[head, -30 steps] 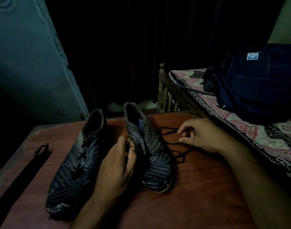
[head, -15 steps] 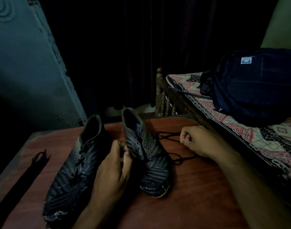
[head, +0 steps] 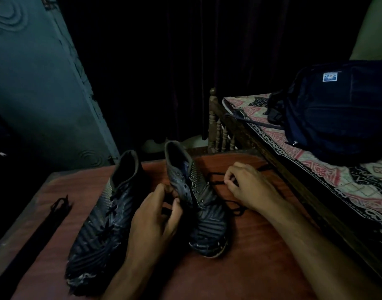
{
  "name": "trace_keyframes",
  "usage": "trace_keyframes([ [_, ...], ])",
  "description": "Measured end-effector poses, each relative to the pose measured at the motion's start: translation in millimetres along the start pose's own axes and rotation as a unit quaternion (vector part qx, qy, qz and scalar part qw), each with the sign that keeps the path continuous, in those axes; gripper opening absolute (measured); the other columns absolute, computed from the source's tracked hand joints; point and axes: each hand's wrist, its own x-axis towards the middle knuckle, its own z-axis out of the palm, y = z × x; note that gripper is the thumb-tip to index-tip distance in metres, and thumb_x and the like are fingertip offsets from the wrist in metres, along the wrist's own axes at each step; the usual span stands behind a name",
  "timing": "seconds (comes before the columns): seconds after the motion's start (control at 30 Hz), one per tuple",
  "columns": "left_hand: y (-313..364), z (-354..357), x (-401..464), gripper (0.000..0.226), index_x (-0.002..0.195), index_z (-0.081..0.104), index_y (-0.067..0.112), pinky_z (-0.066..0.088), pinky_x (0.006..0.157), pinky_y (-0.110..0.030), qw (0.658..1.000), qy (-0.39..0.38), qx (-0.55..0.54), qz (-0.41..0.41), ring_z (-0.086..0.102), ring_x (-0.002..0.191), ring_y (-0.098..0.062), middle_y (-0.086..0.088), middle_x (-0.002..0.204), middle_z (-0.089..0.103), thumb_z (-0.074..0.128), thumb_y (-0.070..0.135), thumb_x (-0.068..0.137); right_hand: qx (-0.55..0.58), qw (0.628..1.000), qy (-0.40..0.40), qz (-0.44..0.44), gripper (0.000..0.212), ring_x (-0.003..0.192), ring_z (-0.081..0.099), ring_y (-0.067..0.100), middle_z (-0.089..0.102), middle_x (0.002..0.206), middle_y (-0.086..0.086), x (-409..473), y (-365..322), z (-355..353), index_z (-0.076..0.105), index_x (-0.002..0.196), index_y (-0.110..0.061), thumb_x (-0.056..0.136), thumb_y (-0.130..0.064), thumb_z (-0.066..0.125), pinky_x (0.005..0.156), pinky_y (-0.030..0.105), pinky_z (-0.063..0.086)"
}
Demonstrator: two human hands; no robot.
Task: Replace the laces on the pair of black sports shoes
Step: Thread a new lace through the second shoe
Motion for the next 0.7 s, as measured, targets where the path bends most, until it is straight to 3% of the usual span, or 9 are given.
trace_keyframes([
  [0.1,3,0,0,0.006,0.093,0.054,0.029,0.061,0.062,-0.04,1.0,0.009,-0.024,-0.001,0.07,0.078,-0.012,0.006,0.089,0.067,0.057,0.033,0.097,0.051,0.998,0.028,0.003,0.013,0.078,0.05,0.007,0.051,0.082,-0.012,-5,-6,-9,0.058,0.08,-0.028,0.089,-0.025,0.065,0.069,0.032,0.043],
  [0.23,6,2,-1,0.004,0.099,0.062,0.025,0.061,0.062,-0.036,0.997,0.009,-0.069,-0.024,0.071,0.077,-0.013,0.005,0.09,0.07,0.061,0.021,0.098,0.251,0.965,0.062,0.038,0.012,0.055,0.049,0.002,0.062,0.066,-0.001,-12,-29,-23,0.065,0.071,-0.024,0.078,-0.02,0.075,0.056,0.025,0.04],
  [0.33,7,2,1,0.029,0.118,0.067,0.032,0.058,0.066,-0.023,0.99,0.01,-0.125,-0.059,0.072,0.082,-0.011,0.008,0.092,0.072,0.066,0.012,0.098,0.357,0.934,-0.002,0.015,0.014,0.057,0.051,-0.003,0.064,0.064,-0.009,-22,-62,-20,0.07,0.072,-0.022,0.08,-0.011,0.074,0.056,0.018,0.04],
  [0.47,6,0,4,0.03,0.118,0.071,0.029,0.055,0.071,-0.017,0.983,0.016,-0.167,-0.078,0.072,0.085,-0.007,0.008,0.091,0.074,0.069,0.008,0.096,0.349,0.937,-0.035,0.002,0.015,0.056,0.051,-0.003,0.057,0.057,-0.021,-33,-87,-4,0.069,0.073,-0.02,0.081,-0.009,0.075,0.057,0.01,0.037],
  [0.7,3,2,5,0.019,0.094,0.075,0.025,0.054,0.07,-0.021,0.979,0.015,-0.184,-0.087,0.073,0.083,-0.009,0.008,0.089,0.076,0.068,0.007,0.096,0.335,0.941,-0.043,-0.029,0.017,0.061,0.049,-0.001,0.059,0.063,-0.016,-31,-88,-4,0.067,0.071,-0.025,0.08,-0.012,0.075,0.059,0.012,0.039],
])
